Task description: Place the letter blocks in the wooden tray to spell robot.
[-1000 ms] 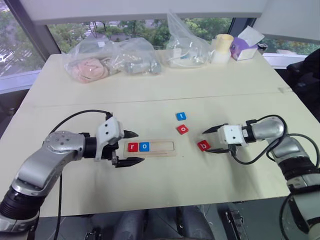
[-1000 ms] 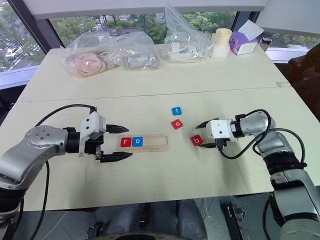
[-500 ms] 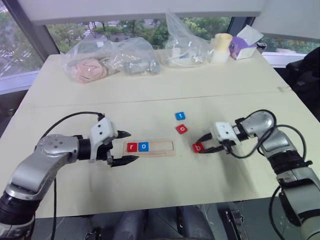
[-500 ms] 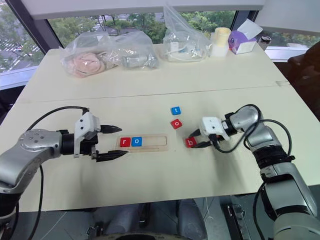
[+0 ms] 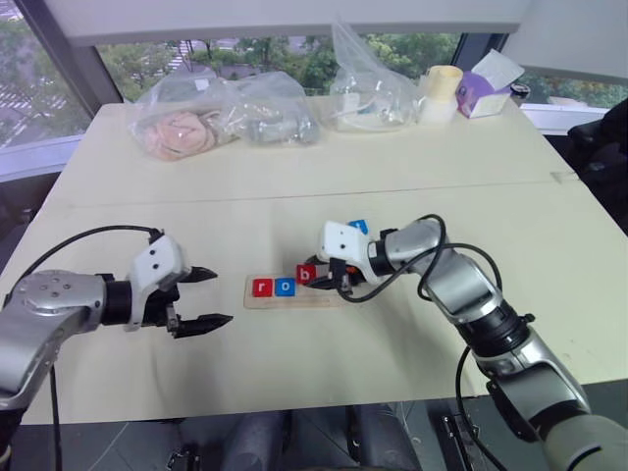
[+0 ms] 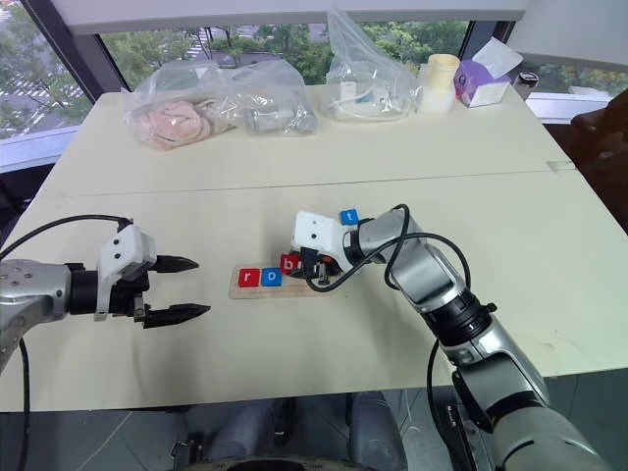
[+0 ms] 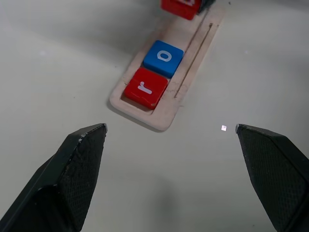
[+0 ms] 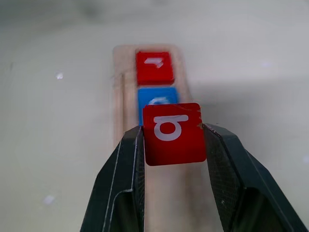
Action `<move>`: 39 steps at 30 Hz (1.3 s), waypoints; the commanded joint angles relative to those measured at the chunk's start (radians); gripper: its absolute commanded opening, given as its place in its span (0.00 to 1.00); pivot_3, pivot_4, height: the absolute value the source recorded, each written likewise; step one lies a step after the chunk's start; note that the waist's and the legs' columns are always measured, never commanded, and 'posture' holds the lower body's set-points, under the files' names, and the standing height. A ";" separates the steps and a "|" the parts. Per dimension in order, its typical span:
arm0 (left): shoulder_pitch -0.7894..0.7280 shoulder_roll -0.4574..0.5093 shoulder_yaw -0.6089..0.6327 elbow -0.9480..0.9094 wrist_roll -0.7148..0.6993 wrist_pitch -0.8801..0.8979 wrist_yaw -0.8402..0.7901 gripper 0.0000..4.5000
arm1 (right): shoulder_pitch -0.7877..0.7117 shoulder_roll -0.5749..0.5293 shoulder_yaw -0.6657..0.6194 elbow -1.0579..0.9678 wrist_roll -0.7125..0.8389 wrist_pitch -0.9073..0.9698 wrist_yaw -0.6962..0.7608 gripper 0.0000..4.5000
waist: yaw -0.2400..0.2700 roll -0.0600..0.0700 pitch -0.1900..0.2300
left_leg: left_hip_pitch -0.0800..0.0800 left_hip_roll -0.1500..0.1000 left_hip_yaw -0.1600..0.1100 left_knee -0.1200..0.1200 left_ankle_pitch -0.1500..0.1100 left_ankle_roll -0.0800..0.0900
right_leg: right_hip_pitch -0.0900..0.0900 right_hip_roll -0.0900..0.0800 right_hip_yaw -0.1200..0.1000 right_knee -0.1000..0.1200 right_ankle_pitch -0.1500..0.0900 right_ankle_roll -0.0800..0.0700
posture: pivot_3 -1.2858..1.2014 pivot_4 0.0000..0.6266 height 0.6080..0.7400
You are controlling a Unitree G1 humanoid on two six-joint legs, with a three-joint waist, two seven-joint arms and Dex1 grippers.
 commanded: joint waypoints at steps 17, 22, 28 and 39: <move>-0.032 -0.039 -0.028 -0.042 -0.017 0.017 0.055 1.00 | -0.009 0.040 0.061 0.038 -0.030 -0.029 -0.089 0.26 | -0.003 0.000 0.000 | 0.000 0.001 0.000 0.000 0.000 0.000 | 0.000 0.002 0.000 0.001 0.000 0.000 | 0.52 0.24 1.00; -0.036 -0.046 -0.036 -0.035 -0.013 0.012 0.061 1.00 | -0.012 0.054 0.056 0.054 -0.038 -0.045 -0.111 0.49 | -0.004 0.000 0.000 | 0.000 0.001 0.000 0.000 0.000 0.000 | 0.000 0.002 0.000 0.001 0.000 0.000 | 0.52 0.24 1.00; -0.038 -0.050 -0.040 -0.028 -0.009 0.008 0.065 1.00 | -0.024 0.079 0.025 0.039 -0.007 -0.012 -0.116 0.99 | -0.005 0.000 0.000 | 0.001 0.001 0.000 0.000 0.000 0.000 | 0.000 0.002 0.000 0.001 0.000 0.000 | 0.52 0.24 1.00; -0.070 -0.093 0.009 -0.035 -0.068 0.027 0.105 1.00 | -0.019 0.034 -0.241 -0.012 0.044 0.073 -0.283 0.99 | 0.003 0.000 0.000 | 0.001 0.001 0.000 0.000 0.000 0.000 | 0.000 0.002 0.000 0.001 0.000 0.000 | 0.52 0.24 1.00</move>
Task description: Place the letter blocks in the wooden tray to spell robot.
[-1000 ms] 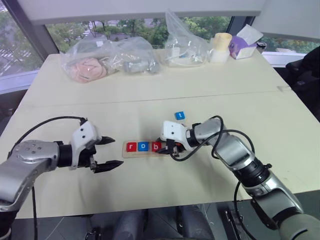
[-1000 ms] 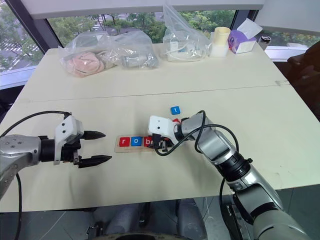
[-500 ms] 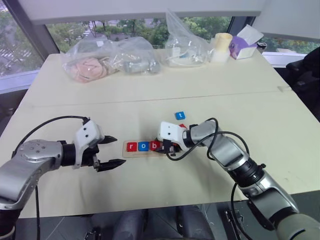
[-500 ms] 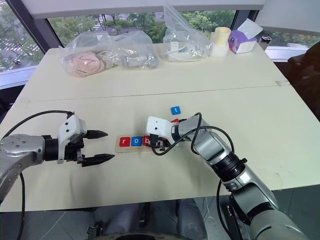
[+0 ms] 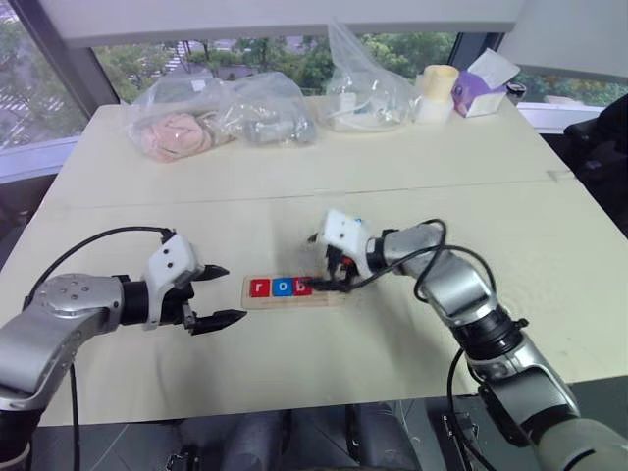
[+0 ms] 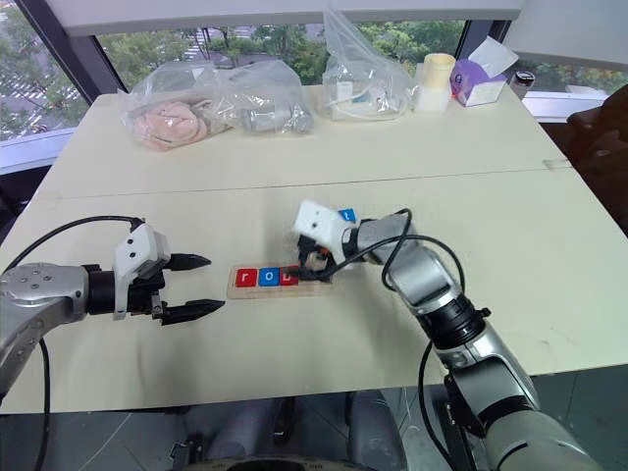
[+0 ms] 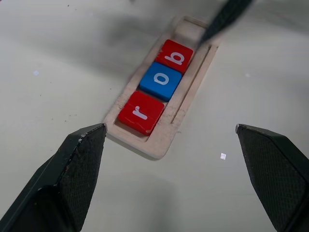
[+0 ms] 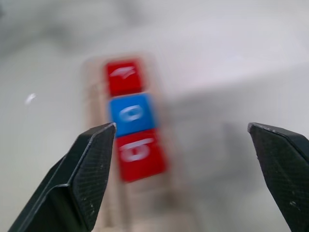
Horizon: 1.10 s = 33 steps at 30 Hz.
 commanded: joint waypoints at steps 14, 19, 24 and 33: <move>-0.193 -0.154 -0.023 0.063 -0.032 -0.020 0.111 1.00 | 0.203 0.171 -0.238 -0.211 0.047 0.439 -0.460 0.99 | -0.005 -0.001 0.000 | 0.000 0.001 0.001 0.000 0.000 0.000 | -0.001 0.001 0.001 0.002 0.002 0.003 | 0.52 0.24 1.00; -0.218 -0.177 -0.066 0.079 -0.010 -0.038 0.106 1.00 | 0.225 0.199 -0.188 -0.163 0.019 0.400 -0.538 0.94 | -0.003 -0.001 -0.001 | 0.000 0.000 0.001 0.000 0.000 0.000 | 0.000 0.001 0.001 0.001 0.000 0.000 | 0.52 0.24 1.00; -0.217 -0.180 -0.080 0.083 0.003 -0.050 0.102 1.00 | 0.229 0.179 -0.155 -0.146 0.005 0.368 -0.566 0.45 | -0.004 -0.001 -0.001 | 0.000 0.000 0.001 0.000 0.000 0.000 | 0.000 0.001 0.001 0.001 0.001 0.001 | 0.52 0.24 1.00; -0.222 -0.182 -0.100 0.088 0.015 -0.060 0.083 1.00 | 0.218 0.122 -0.194 -0.178 0.040 0.288 -0.530 0.26 | -0.004 -0.001 -0.001 | 0.000 0.000 0.001 0.000 0.000 0.000 | 0.000 0.001 0.000 0.001 0.001 0.001 | 0.52 0.24 1.00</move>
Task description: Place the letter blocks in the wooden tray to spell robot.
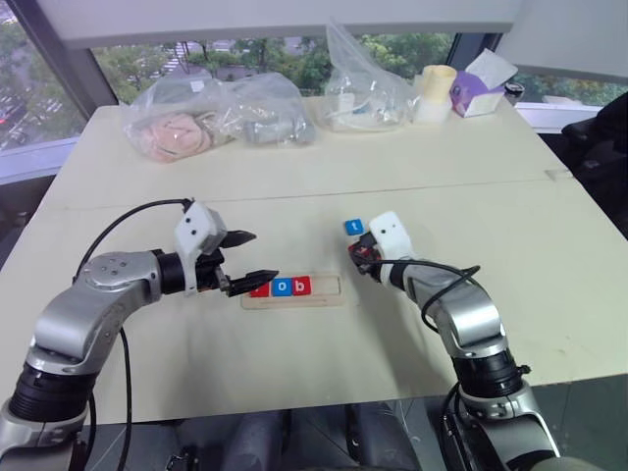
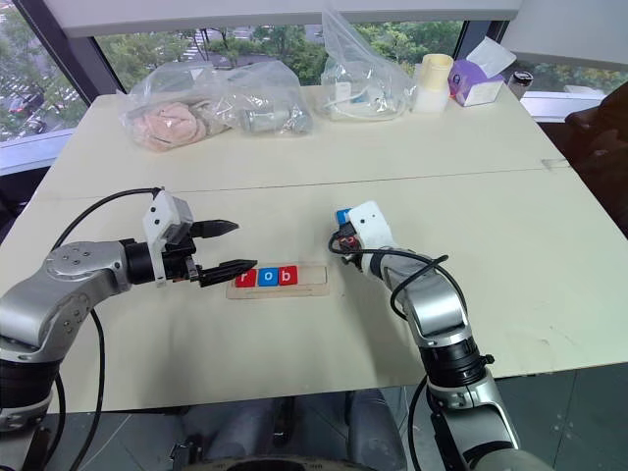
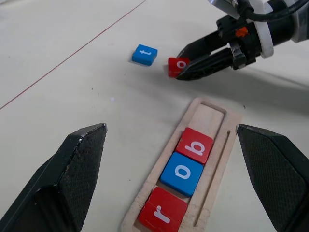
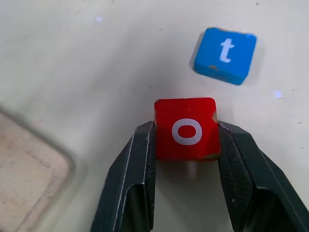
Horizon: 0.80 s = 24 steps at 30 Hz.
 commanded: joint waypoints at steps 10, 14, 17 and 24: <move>0.001 0.074 -0.064 -0.051 0.020 -0.043 -0.128 1.00 | 0.181 -0.371 -0.051 -0.355 0.179 -0.097 0.340 0.26 | 0.001 0.000 0.000 | -0.001 0.000 0.000 0.000 0.000 0.000 | 0.001 -0.001 -0.001 -0.002 -0.001 0.000 | 0.52 0.24 1.00; -0.015 0.067 -0.065 -0.037 0.025 -0.043 -0.134 1.00 | 0.248 -0.439 -0.073 -0.383 0.216 -0.192 0.421 0.26 | 0.003 0.000 0.000 | 0.000 0.001 0.000 0.000 0.000 0.000 | 0.001 -0.001 -0.001 -0.001 -0.002 0.000 | 0.52 0.24 1.00; -0.015 0.074 -0.070 -0.030 0.029 -0.046 -0.150 1.00 | 0.252 -0.465 -0.047 -0.377 0.209 -0.296 0.468 0.26 | 0.003 0.000 0.000 | 0.000 0.001 0.000 0.001 0.000 0.000 | 0.002 -0.001 -0.001 -0.001 -0.002 0.000 | 0.52 0.24 1.00; -0.015 0.148 -0.098 -0.054 0.020 -0.009 -0.229 1.00 | 0.149 -0.469 0.092 -0.234 0.125 -0.522 0.569 0.26 | 0.004 -0.001 0.000 | 0.000 0.001 0.000 0.001 0.000 0.000 | 0.002 -0.001 -0.001 -0.002 -0.002 -0.001 | 0.52 0.24 1.00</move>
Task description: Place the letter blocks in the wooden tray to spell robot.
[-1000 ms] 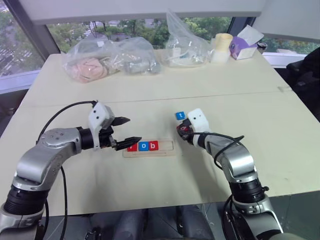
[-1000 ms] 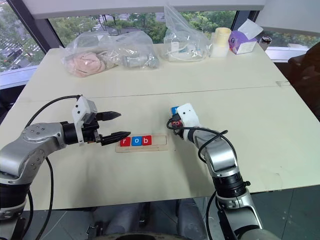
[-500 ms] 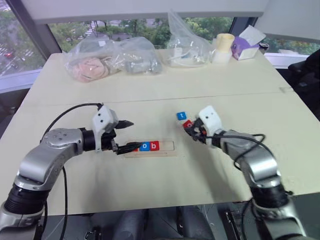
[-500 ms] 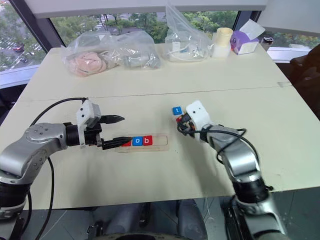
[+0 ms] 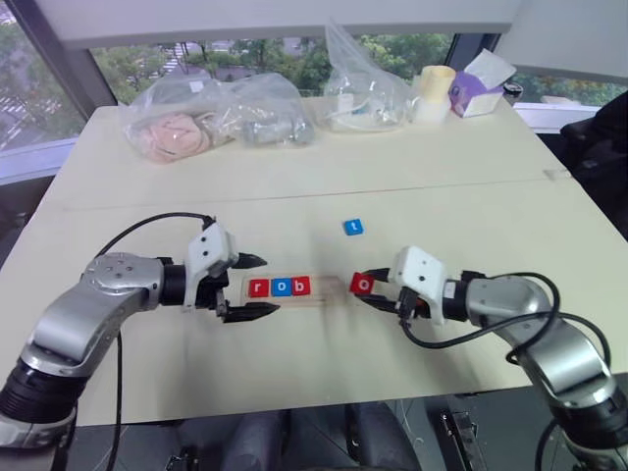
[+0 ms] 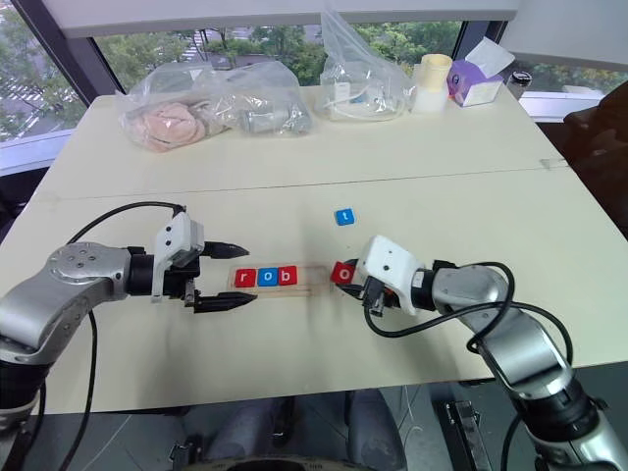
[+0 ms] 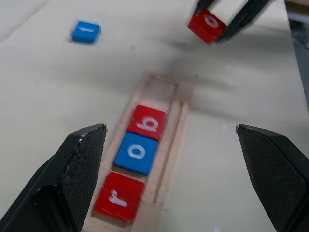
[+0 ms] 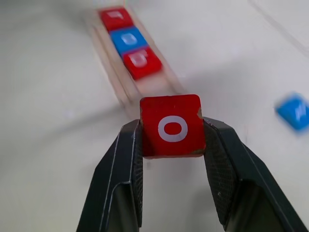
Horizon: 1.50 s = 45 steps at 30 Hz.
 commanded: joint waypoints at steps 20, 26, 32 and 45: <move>0.047 0.035 0.045 -0.098 -0.034 0.071 0.025 1.00 | -0.402 0.195 0.213 0.626 -0.097 -0.320 0.339 0.26 | -0.002 -0.001 0.001 | 0.000 0.000 0.000 0.000 0.000 0.000 | 0.000 0.000 0.000 0.000 0.001 0.000 | 0.52 0.24 1.00; 0.067 0.042 0.059 -0.106 -0.045 0.079 0.033 1.00 | -0.418 0.235 0.229 0.667 -0.129 -0.333 0.342 0.26 | -0.002 -0.001 0.001 | 0.000 0.000 0.000 0.000 0.000 0.000 | 0.000 0.000 0.000 0.001 0.001 0.001 | 0.52 0.24 1.00; 0.070 0.036 0.064 -0.111 -0.049 0.082 0.045 1.00 | -0.447 0.276 0.224 0.743 -0.187 -0.401 0.286 0.81 | -0.003 -0.001 0.001 | 0.000 0.000 0.000 0.000 0.000 0.000 | -0.001 0.000 0.000 0.001 0.001 0.001 | 0.52 0.24 1.00; 0.056 0.024 0.044 -0.095 -0.036 0.071 0.049 1.00 | -0.423 0.285 0.167 0.667 -0.131 -0.332 0.298 1.00 | -0.003 -0.001 0.001 | 0.000 0.000 0.000 0.000 0.000 0.000 | -0.001 0.000 0.000 0.001 0.002 0.001 | 0.52 0.24 1.00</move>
